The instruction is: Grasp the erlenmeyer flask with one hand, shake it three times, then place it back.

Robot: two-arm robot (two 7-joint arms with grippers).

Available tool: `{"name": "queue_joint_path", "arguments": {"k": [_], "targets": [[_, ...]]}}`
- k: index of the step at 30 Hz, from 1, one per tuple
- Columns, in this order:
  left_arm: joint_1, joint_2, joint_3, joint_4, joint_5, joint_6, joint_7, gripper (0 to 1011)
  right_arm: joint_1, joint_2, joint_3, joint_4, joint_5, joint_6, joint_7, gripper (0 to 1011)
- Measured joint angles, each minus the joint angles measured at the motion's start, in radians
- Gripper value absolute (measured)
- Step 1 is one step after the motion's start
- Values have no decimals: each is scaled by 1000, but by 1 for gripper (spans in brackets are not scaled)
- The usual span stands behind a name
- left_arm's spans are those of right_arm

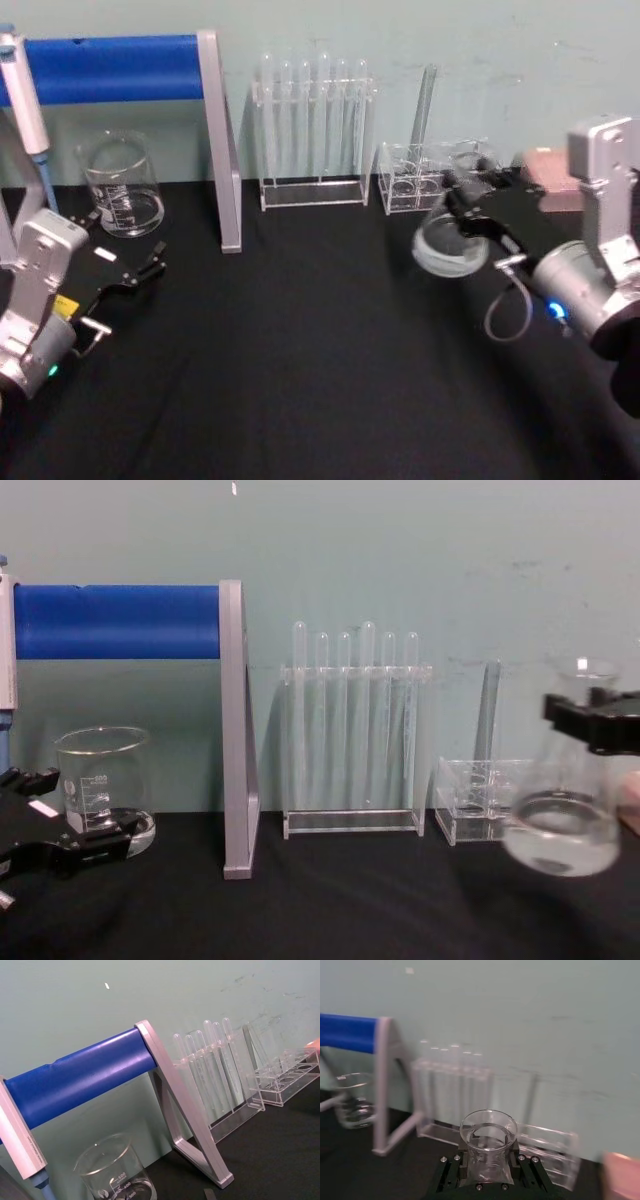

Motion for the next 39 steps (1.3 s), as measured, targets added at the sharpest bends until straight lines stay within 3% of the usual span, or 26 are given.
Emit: {"name": "queue_joint_path", "arguments": {"k": [5, 8, 13, 20, 27, 34, 39], "targets": [[0, 0, 0, 0, 0, 0, 0, 1001, 30, 3, -59, 18, 1, -13, 66, 453], [0, 0, 0, 0, 0, 0, 0, 1001, 58, 7, -113, 37, 6, -26, 119, 453], [0, 0, 0, 0, 0, 0, 0, 1001, 89, 10, -166, 55, 18, -37, 167, 453], [0, 0, 0, 0, 0, 0, 0, 1001, 119, 10, -209, 80, 34, -46, 196, 453], [0, 0, 0, 0, 0, 0, 0, 1001, 133, 12, -209, 99, 49, -48, 167, 453], [0, 0, 0, 0, 0, 0, 0, 1001, 120, 18, -160, 96, 53, -45, 92, 453], [0, 0, 0, 0, 0, 0, 0, 1001, 92, 24, -102, 77, 47, -37, 26, 453]]}}
